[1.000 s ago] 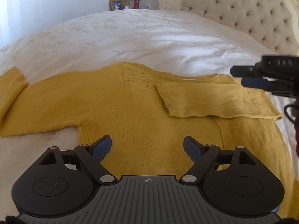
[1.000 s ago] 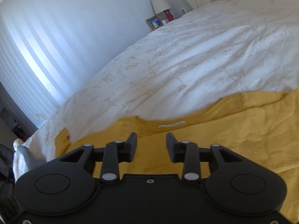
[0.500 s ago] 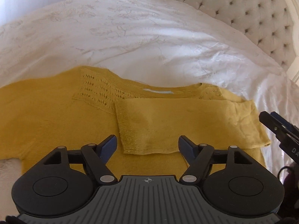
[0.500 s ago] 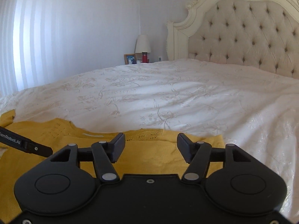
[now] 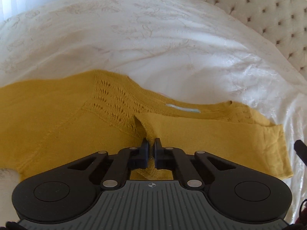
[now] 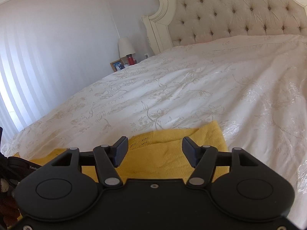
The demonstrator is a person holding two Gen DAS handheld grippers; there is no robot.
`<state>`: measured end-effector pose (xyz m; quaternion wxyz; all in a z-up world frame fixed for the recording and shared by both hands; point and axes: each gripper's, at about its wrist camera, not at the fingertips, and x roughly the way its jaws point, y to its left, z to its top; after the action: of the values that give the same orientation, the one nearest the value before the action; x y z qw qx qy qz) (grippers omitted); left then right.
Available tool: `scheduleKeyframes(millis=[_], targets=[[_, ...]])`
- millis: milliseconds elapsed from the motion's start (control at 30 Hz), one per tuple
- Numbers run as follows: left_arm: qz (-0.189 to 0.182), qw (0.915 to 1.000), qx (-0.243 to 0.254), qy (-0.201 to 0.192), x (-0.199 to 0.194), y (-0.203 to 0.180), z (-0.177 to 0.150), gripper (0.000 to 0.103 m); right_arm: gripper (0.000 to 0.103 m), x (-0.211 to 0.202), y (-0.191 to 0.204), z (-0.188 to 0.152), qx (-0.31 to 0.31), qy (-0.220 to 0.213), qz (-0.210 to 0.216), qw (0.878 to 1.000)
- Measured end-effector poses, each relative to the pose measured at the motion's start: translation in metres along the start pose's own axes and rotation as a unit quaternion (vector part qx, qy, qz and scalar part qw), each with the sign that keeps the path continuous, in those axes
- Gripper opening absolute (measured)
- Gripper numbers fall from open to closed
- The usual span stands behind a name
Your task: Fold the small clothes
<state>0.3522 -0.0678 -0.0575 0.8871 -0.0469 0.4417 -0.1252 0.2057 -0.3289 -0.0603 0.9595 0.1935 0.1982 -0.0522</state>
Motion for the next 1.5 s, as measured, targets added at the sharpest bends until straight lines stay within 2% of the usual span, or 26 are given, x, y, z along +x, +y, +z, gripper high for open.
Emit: scheduleKeyframes(millis=[133,200,400,533,667,767,933,1000,1167,1233,1267,1333,1500], targets=[[0.015,0.9985,0.024,-0.047,-0.032,0.004,0.009,0.005,0.067,0.001,0.006,-0.003,-0.004,0.017,0.007,1.0],[0.028,0.9978,0.024,-0.056,-0.041,0.012,0.017,0.005,0.067,0.002,0.01,-0.004,-0.009,0.023,0.013,1.0],[0.075,0.9965,0.016,-0.032,-0.028,0.046,0.026,0.005,0.07,0.008,0.018,-0.007,-0.021,0.047,0.026,0.998],[0.112,0.9933,0.012,-0.026,-0.01,0.06,0.024,0.005,0.071,0.017,0.018,-0.012,-0.028,0.083,0.01,0.996],[0.114,0.9935,0.0,-0.007,0.005,0.069,0.019,0.007,0.072,0.026,0.012,-0.016,-0.016,0.113,-0.01,0.993],[0.115,0.9933,0.003,-0.011,0.012,0.072,0.013,0.008,0.076,0.036,0.005,-0.023,-0.003,0.152,-0.033,0.988],[0.108,0.9928,0.028,-0.044,0.015,0.069,0.0,0.034,0.077,0.04,0.004,-0.028,-0.01,0.169,-0.043,0.985],[0.111,0.9909,0.045,-0.062,0.015,0.065,-0.007,0.038,0.081,0.041,0.006,-0.03,-0.018,0.169,-0.041,0.985],[0.118,0.9856,0.063,-0.104,0.015,0.06,-0.022,0.058,0.086,0.043,0.011,-0.033,-0.038,0.17,-0.041,0.984],[0.118,0.9851,0.06,-0.11,0.015,0.06,-0.025,0.081,0.089,0.044,0.012,-0.034,-0.041,0.17,-0.037,0.984],[0.116,0.9855,0.059,-0.109,0.016,0.061,-0.025,0.085,0.09,0.045,0.013,-0.034,-0.044,0.17,-0.036,0.984],[0.109,0.9866,0.059,-0.106,0.016,0.063,-0.024,0.09,0.092,0.046,0.014,-0.034,-0.049,0.17,-0.035,0.984],[0.079,0.9905,0.077,-0.081,0.006,0.071,-0.018,0.09,0.095,0.048,0.018,-0.037,-0.062,0.166,-0.033,0.984]])
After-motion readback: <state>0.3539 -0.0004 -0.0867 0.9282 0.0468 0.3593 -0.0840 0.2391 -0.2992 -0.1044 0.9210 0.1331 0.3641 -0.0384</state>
